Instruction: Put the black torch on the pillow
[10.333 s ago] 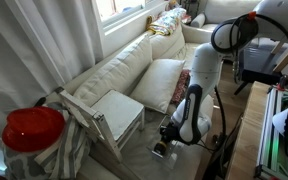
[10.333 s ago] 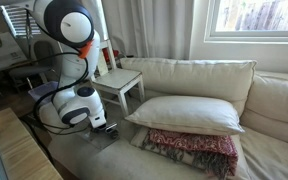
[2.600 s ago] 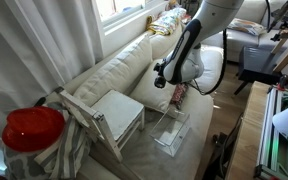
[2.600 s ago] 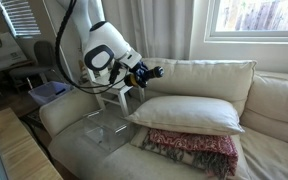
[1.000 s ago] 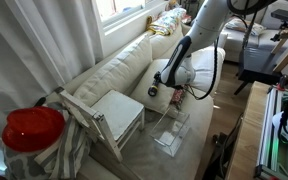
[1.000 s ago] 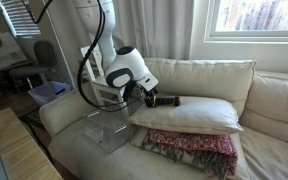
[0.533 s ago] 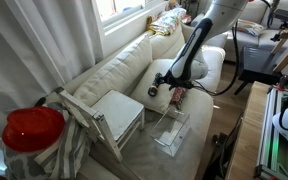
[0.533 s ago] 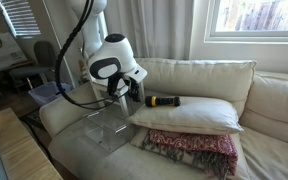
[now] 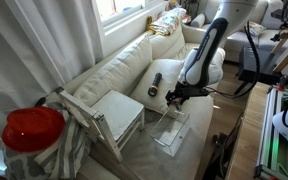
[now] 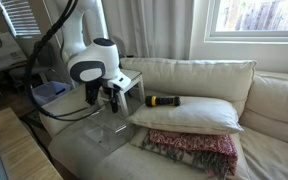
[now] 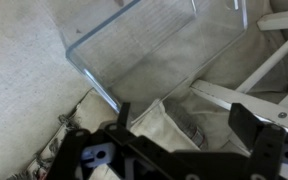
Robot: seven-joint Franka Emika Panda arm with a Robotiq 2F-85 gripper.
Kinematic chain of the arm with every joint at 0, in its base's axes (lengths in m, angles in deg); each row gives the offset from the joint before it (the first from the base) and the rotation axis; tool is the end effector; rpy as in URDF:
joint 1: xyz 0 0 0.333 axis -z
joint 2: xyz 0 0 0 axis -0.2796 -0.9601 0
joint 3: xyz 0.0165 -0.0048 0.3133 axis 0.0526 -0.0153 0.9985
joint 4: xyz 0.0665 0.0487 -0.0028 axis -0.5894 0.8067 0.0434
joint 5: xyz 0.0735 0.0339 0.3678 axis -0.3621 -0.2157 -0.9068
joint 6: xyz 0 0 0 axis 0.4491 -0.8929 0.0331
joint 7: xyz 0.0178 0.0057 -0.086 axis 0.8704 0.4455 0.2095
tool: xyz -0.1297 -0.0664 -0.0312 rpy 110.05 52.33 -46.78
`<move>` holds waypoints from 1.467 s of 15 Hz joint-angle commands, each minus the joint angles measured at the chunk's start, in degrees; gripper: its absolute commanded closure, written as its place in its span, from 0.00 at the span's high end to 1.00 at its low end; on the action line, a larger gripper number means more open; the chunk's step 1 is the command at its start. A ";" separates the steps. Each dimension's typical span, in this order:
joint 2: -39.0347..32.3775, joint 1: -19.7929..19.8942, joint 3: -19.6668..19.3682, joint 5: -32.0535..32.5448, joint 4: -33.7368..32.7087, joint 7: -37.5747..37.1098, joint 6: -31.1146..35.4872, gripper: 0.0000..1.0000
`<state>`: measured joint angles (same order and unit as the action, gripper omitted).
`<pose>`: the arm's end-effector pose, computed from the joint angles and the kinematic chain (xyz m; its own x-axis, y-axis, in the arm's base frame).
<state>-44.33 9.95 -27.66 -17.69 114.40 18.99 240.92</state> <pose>0.4598 0.0227 0.0012 0.8491 -0.5278 -0.0213 -0.5080 -0.8048 -0.3070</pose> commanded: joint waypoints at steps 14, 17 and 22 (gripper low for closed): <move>-4.23 -24.14 -21.60 5.42 -4.22 14.97 -3.71 1.00; -7.29 -29.94 -26.01 7.23 -6.46 17.22 -2.48 1.00; -12.08 -34.07 -28.25 7.00 -11.86 16.71 -4.70 1.00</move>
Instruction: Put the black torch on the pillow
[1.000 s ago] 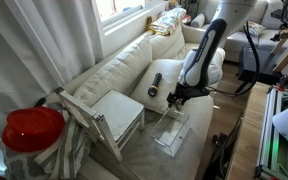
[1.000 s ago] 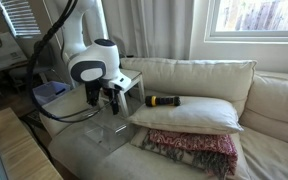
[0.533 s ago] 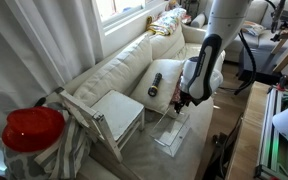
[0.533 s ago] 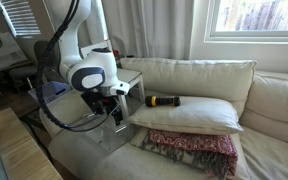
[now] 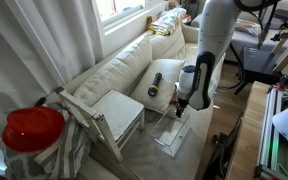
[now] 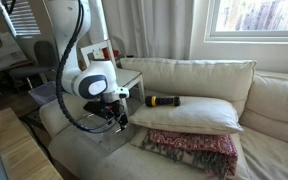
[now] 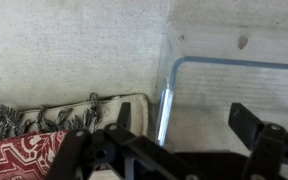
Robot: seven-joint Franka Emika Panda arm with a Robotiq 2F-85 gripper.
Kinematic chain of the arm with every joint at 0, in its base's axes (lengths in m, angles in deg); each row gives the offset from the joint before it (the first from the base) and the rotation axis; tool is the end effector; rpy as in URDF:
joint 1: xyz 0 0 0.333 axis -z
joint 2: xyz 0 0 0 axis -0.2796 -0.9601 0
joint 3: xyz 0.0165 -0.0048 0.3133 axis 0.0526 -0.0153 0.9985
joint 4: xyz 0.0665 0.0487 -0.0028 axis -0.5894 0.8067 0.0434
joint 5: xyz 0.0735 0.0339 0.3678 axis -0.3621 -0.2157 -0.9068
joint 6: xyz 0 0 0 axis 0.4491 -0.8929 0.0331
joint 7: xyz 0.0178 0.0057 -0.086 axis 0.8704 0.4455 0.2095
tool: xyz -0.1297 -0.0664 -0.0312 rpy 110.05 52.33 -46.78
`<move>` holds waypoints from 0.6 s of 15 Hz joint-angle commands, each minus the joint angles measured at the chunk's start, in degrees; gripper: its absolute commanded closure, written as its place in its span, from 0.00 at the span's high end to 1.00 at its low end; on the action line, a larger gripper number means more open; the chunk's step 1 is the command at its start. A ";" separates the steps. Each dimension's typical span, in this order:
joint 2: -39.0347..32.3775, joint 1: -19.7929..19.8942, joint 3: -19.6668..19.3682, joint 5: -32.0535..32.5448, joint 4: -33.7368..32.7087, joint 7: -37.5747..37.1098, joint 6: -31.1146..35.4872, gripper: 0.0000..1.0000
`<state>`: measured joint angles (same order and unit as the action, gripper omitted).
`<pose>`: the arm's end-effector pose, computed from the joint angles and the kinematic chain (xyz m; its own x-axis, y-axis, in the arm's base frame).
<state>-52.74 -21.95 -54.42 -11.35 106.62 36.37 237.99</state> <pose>0.4402 0.0217 -0.0822 0.9945 0.1048 -0.0082 0.1050 -0.9940 0.0300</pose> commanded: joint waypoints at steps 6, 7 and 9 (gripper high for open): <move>-8.49 -4.29 -3.02 0.01 -8.88 -2.27 -4.83 0.91; -8.89 -4.33 -3.10 0.19 -9.31 -2.28 -5.00 0.74; -9.43 -4.04 -2.93 0.39 -10.09 -2.20 -5.93 0.58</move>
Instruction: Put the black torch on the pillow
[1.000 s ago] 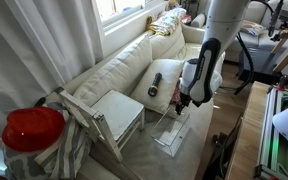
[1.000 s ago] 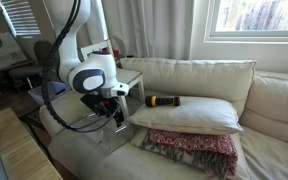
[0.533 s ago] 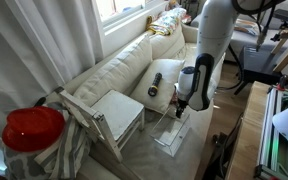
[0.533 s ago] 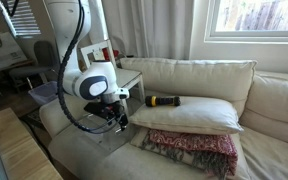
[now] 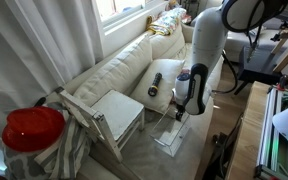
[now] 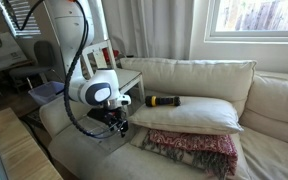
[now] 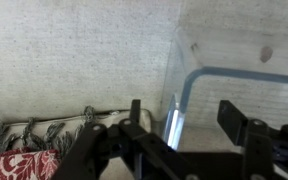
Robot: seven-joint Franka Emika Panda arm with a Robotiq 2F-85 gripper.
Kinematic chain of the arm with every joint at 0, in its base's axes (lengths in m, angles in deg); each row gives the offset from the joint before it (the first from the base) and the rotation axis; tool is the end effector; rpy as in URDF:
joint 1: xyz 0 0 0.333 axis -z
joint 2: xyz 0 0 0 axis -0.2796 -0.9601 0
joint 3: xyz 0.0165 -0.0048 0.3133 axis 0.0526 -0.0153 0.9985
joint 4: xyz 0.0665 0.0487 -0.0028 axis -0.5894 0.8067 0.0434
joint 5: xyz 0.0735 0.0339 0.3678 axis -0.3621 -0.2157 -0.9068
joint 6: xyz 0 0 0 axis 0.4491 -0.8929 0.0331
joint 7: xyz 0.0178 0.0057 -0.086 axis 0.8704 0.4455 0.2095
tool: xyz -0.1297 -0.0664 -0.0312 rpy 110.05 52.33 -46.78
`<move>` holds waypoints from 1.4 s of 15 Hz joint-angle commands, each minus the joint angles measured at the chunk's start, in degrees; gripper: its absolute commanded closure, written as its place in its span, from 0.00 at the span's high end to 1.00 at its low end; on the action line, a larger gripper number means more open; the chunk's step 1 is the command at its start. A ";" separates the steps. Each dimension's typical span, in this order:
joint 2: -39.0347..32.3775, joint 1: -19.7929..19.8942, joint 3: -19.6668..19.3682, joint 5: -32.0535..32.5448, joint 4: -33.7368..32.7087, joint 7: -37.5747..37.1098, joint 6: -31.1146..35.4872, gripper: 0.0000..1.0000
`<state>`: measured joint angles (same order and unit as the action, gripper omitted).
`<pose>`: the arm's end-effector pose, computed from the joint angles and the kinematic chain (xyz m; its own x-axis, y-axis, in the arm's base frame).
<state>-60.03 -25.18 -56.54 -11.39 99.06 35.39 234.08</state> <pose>0.4446 0.0240 -0.1257 0.9896 0.1256 -0.0705 0.1302 -0.9894 0.0638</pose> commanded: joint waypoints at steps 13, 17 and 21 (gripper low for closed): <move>3.70 12.60 6.74 2.38 1.36 4.98 -7.91 0.01; 7.45 20.80 12.49 2.47 4.86 9.17 -8.82 0.01; 12.79 24.66 15.02 2.54 9.70 12.02 -9.98 0.01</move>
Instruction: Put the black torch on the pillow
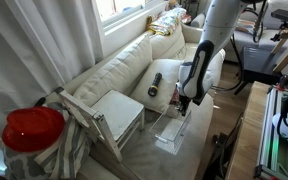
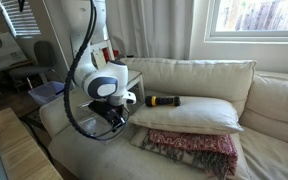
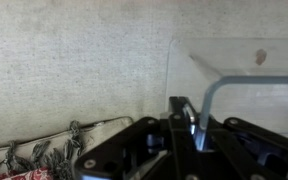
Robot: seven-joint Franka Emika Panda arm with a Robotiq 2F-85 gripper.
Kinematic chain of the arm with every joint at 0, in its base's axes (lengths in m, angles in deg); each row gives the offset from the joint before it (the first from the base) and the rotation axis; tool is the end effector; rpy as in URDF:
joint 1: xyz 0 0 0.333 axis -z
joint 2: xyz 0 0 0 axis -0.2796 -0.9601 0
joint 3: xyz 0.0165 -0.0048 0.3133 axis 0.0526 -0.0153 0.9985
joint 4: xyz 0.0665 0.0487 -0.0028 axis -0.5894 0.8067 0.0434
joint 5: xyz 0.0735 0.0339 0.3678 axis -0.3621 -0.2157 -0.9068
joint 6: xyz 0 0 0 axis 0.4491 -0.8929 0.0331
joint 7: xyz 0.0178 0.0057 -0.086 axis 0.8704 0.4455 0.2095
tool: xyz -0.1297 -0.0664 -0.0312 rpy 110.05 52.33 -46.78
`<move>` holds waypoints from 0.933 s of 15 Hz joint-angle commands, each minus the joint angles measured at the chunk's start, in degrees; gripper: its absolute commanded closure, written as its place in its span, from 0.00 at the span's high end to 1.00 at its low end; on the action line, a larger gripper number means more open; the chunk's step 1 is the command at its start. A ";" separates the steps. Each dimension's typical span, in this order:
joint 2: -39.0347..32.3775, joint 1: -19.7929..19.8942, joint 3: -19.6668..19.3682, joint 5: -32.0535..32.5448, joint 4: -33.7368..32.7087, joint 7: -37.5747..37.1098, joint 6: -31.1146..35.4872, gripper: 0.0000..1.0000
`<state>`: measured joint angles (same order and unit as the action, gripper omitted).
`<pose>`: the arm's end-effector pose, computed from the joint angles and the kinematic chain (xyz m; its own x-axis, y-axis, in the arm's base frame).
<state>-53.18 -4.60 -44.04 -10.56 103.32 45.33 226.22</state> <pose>0.4407 -0.0021 -0.0884 0.9872 0.0922 -0.1299 0.0724 -0.9861 -0.1497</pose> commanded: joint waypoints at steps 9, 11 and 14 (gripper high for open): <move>25.39 10.40 10.87 -2.71 17.41 4.83 -9.23 0.01; 29.25 11.38 13.43 -7.17 18.34 3.25 -11.28 0.01; 32.85 14.26 18.53 -16.82 18.06 4.92 -13.61 0.01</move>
<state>-26.00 6.34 -30.27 -19.38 119.47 49.21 215.63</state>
